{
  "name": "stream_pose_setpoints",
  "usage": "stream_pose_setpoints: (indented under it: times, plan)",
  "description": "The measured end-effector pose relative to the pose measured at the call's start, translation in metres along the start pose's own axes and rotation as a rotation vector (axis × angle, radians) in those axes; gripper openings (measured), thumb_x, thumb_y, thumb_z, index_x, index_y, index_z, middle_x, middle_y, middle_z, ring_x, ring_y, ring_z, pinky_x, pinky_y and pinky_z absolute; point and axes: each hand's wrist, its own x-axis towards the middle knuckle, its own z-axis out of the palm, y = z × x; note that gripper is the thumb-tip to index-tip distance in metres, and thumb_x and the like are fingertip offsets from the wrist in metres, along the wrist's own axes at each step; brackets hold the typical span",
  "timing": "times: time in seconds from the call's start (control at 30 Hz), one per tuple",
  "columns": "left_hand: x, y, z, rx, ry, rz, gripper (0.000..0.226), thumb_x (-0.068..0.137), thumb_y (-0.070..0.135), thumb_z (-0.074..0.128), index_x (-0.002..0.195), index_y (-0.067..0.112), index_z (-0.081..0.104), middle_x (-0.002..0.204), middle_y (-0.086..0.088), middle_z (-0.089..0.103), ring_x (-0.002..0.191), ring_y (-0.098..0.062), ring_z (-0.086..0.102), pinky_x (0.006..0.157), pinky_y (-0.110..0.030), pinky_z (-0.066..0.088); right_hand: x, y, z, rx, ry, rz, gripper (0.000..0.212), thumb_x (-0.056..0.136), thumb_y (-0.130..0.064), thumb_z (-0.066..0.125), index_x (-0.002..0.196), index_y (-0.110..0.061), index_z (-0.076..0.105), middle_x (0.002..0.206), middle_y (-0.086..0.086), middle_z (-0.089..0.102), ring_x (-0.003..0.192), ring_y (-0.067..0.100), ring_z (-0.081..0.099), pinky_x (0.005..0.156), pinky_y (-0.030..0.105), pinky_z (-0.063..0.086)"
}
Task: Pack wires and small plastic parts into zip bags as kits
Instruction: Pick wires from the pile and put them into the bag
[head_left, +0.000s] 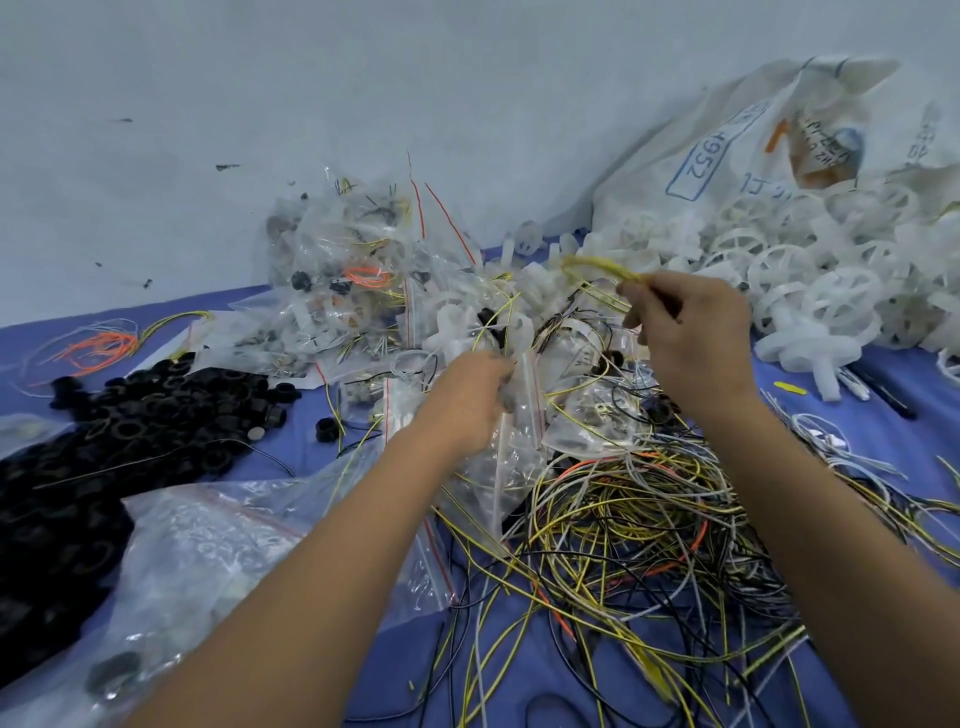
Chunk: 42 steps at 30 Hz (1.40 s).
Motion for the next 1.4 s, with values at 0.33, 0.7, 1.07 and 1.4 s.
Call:
stream_pose_setpoints:
  times: [0.33, 0.7, 1.07, 1.4]
  plan:
    - [-0.091, -0.028, -0.024, -0.209, 0.752, -0.158, 0.023, 0.079, 0.005, 0.063, 0.09, 0.025, 0.057, 0.095, 0.008, 0.053, 0.083, -0.013, 0.052, 0.076, -0.028, 0.042, -0.083, -0.113, 0.063, 1.113, -0.247, 0.528, 0.02, 0.103, -0.015, 0.055, 0.103, 0.0, 0.068, 0.062, 0.004, 0.061, 0.045, 0.009, 0.039, 0.042, 0.016, 0.03]
    - [-0.164, -0.088, -0.019, -0.013, 0.528, -0.477, 0.017, 0.094, 0.024, 0.062, 0.085, 0.011, 0.057, 0.092, -0.013, 0.066, 0.091, -0.036, 0.059, 0.074, -0.042, 0.039, -0.137, -0.109, 0.116, 0.849, -0.338, 0.667, 0.018, 0.102, -0.008, 0.057, 0.084, -0.006, 0.059, 0.06, 0.01, 0.063, 0.035, 0.008, 0.039, 0.035, 0.017, 0.028]
    - [-0.172, -0.051, -0.009, 0.101, 0.462, -0.459, 0.063, 0.074, 0.088, 0.046, 0.082, 0.025, 0.04, 0.081, 0.01, 0.05, 0.077, -0.018, 0.049, 0.064, -0.036, 0.037, -0.136, -0.078, 0.116, 0.381, -0.178, 0.492, 0.019, 0.096, -0.024, 0.065, 0.078, -0.018, 0.065, 0.063, 0.0, 0.073, 0.042, 0.005, 0.052, 0.056, 0.029, 0.043]
    - [-0.172, -0.056, -0.009, -0.115, 0.488, -0.528, 0.027, 0.09, 0.033, 0.058, 0.067, 0.02, 0.051, 0.064, 0.004, 0.056, 0.065, -0.02, 0.052, 0.057, -0.032, 0.032, -0.135, -0.087, 0.108, 0.4, -0.12, 0.391, 0.016, 0.092, -0.026, 0.069, 0.078, -0.018, 0.068, 0.064, 0.001, 0.07, 0.04, 0.019, 0.058, 0.049, 0.031, 0.044]
